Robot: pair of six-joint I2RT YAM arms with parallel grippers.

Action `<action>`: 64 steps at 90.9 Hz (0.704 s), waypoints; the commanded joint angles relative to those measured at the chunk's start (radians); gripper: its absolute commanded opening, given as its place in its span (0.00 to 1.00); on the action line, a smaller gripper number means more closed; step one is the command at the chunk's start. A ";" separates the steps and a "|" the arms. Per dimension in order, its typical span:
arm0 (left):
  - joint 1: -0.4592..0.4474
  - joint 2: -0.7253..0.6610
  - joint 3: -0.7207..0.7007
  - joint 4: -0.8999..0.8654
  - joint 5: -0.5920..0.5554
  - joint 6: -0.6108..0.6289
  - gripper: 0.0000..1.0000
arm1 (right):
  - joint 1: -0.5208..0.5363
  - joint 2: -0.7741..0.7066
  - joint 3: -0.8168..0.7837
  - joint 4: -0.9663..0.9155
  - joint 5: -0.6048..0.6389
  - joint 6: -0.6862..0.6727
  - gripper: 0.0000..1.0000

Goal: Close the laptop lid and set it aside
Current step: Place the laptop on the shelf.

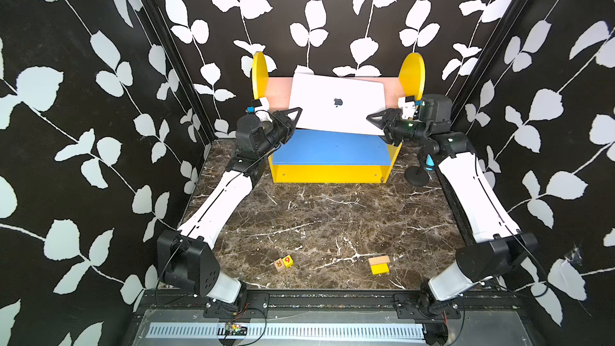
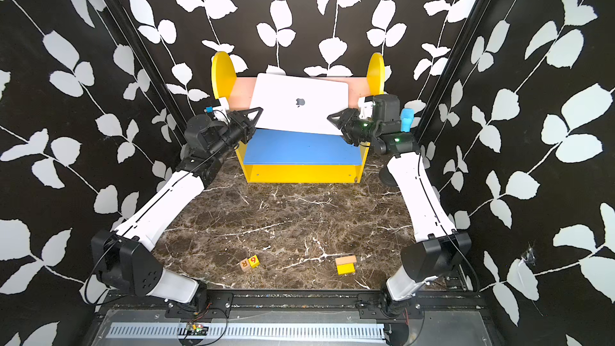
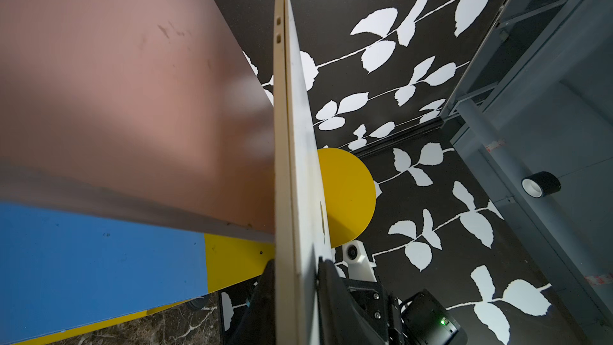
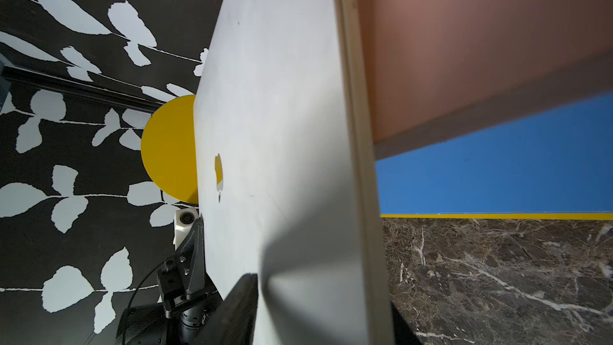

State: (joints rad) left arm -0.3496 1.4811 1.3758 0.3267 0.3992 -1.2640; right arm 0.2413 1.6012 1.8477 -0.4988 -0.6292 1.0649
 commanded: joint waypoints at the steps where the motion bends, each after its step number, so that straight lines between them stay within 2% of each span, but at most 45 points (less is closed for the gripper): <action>1: -0.042 0.000 0.021 0.035 0.104 0.102 0.19 | 0.047 -0.010 0.083 0.126 -0.122 0.004 0.51; 41: -0.026 0.001 0.017 0.016 0.070 0.085 0.41 | 0.038 0.064 0.238 0.050 -0.119 0.005 0.52; 64: -0.018 0.010 0.031 0.012 0.069 0.077 0.60 | 0.035 0.115 0.323 -0.005 -0.115 -0.005 0.52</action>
State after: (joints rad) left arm -0.3668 1.4929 1.3758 0.3134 0.4458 -1.2026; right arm 0.2657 1.7058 2.1101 -0.5594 -0.7105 1.0767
